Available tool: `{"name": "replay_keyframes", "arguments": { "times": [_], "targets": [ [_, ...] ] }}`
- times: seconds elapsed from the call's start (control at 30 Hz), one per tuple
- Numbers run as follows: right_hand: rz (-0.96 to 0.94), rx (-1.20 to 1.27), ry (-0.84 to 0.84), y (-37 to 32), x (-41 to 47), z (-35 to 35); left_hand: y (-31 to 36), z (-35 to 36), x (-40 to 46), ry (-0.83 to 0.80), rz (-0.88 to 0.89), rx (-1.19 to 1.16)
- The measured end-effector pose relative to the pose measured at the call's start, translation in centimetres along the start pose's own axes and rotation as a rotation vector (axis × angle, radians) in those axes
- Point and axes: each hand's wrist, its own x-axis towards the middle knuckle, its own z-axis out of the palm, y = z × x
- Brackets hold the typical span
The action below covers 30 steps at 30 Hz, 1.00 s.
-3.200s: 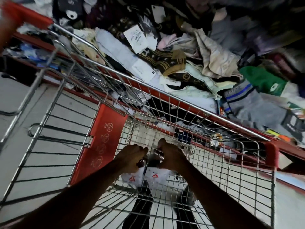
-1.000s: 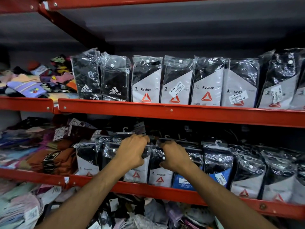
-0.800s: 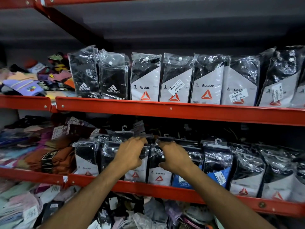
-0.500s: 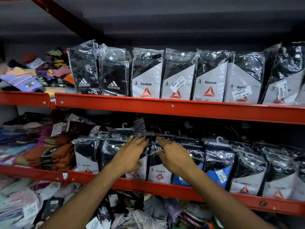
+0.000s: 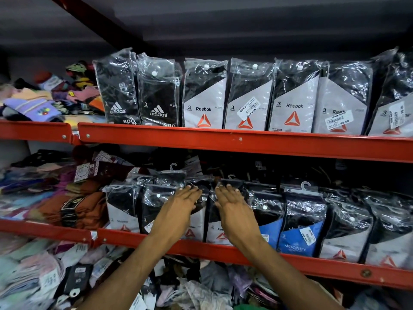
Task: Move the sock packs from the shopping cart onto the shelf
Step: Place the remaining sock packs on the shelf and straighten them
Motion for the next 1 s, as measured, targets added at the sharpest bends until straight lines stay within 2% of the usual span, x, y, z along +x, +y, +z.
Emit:
{"name": "replay_keyframes", "arguments": {
  "times": [0.37, 0.53, 0.83, 1.0],
  "targets": [
    [-0.075, -0.038, 0.103, 1.2, -0.3, 1.4, 0.9, -0.7, -0.1, -0.006, -0.038, -0.045],
    [-0.136, -0.093, 0.129, 0.7, -2.0, 1.4, 0.5, 1.0, -2.0, 0.013, 0.042, 0.082],
    [-0.092, -0.182, 0.063, 1.6, -3.2, 3.5, -0.2, 3.2, -3.8, 0.037, 0.073, 0.155],
    [-0.074, -0.215, 0.150, 2.5, -4.6, 1.8, 0.4, 3.0, -3.8, 0.062, 0.078, 0.149]
  ]
}}
